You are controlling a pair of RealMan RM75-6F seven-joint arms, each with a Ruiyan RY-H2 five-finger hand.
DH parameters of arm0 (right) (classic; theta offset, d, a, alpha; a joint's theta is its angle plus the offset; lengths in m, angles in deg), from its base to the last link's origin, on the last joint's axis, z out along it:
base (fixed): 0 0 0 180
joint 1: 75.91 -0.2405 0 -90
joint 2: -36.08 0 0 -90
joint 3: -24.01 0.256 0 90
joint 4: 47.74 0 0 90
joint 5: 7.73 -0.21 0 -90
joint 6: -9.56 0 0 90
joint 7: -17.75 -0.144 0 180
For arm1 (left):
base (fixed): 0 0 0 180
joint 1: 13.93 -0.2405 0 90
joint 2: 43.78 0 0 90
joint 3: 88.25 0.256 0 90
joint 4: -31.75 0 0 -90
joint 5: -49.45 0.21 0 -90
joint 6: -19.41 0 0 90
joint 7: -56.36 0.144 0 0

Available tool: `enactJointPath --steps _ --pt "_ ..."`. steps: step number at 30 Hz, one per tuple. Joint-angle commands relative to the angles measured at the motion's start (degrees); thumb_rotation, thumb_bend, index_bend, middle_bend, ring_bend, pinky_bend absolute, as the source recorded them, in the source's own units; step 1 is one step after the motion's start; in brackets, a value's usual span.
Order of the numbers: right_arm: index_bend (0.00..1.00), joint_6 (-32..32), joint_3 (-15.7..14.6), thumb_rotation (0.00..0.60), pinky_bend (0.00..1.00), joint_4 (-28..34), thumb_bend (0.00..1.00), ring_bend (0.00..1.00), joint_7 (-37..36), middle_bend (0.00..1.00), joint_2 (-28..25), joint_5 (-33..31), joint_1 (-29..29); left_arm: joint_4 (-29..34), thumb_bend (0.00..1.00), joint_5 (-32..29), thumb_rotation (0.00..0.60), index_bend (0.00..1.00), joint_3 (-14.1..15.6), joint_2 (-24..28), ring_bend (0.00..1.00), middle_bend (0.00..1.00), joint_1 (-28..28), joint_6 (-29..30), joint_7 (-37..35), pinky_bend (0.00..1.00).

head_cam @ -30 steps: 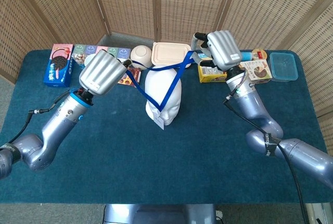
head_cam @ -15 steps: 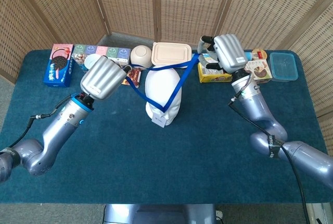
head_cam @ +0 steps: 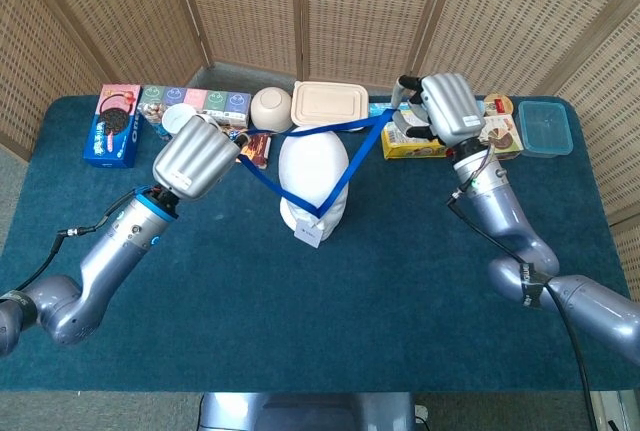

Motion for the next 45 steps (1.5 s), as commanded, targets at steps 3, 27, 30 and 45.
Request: enactJointPath --steps 3,27,30,45 --pt "0.81 0.29 -0.79 0.600 1.00 -0.64 0.46 1.00 -0.11 1.00 0.14 -0.02 0.83 0.15 0.47 0.02 0.567 0.63 1.00 -0.44 1.00 1.00 -0.75 0.28 -0.18 1.00" --pt "0.81 2.47 -1.29 0.600 1.00 -1.43 0.44 1.00 1.35 1.00 0.82 -0.36 0.91 -0.64 0.47 -0.53 0.563 0.63 2.17 -2.15 1.00 1.00 -1.96 1.19 -0.24 1.00" --pt "0.81 2.95 -1.13 0.600 1.00 -1.78 0.44 1.00 1.94 1.00 1.13 -0.67 0.45 -0.98 0.47 -0.76 0.562 0.63 2.22 -2.34 1.00 1.00 -1.91 1.15 0.19 1.00" --pt "0.75 6.66 -0.96 0.600 1.00 -1.35 0.38 1.00 5.75 1.00 0.72 -3.83 -0.85 -0.03 0.35 -6.87 0.508 0.63 2.33 -2.64 1.00 1.00 -1.22 0.48 5.79 1.00"
